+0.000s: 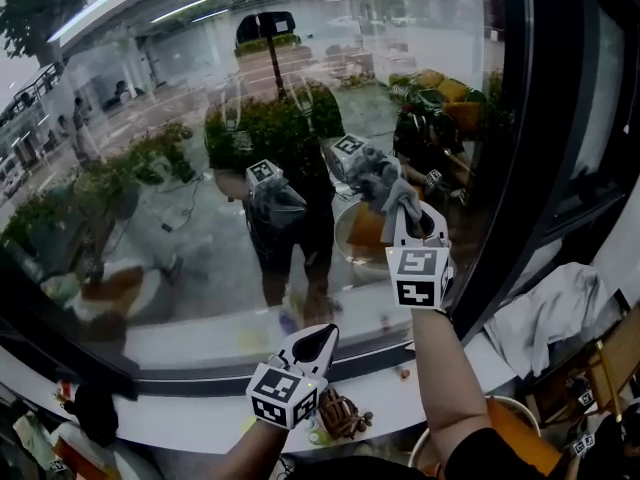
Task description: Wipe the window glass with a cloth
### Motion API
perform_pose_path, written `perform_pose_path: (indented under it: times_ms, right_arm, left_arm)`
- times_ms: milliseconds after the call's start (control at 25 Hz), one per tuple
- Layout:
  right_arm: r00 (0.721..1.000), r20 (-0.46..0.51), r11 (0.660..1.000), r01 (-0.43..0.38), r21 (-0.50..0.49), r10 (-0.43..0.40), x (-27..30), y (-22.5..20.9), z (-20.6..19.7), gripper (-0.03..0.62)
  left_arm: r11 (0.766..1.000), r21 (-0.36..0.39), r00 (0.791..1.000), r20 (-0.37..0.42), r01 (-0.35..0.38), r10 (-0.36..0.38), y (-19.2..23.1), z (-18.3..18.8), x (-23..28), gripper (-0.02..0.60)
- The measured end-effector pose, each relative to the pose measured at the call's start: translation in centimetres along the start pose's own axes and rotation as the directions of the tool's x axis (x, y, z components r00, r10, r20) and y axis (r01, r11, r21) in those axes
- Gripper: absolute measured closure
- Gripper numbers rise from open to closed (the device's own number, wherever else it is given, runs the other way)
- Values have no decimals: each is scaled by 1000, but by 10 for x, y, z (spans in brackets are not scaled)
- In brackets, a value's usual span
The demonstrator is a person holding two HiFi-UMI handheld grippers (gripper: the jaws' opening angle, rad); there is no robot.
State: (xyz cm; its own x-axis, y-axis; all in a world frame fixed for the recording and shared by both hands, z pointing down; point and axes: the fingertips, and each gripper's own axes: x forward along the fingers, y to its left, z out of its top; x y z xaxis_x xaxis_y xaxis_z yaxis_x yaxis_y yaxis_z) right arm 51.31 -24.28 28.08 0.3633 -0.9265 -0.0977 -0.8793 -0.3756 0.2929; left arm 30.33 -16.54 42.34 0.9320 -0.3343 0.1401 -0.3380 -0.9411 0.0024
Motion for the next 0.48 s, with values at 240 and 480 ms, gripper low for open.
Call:
perform_pose_path:
  times_ms: [240,480]
  right_arm:
    - [1000,13,1000,-18,0,18,-3,0,-2,553]
    - [996,49,995,-77,59,74,-15,3,-6,553]
  left_arm:
    - [998,-45,998,-38,-45,43,3,-15,-17,574]
    - [987,-64,987,-76,-146,141,11,-34,-47,574]
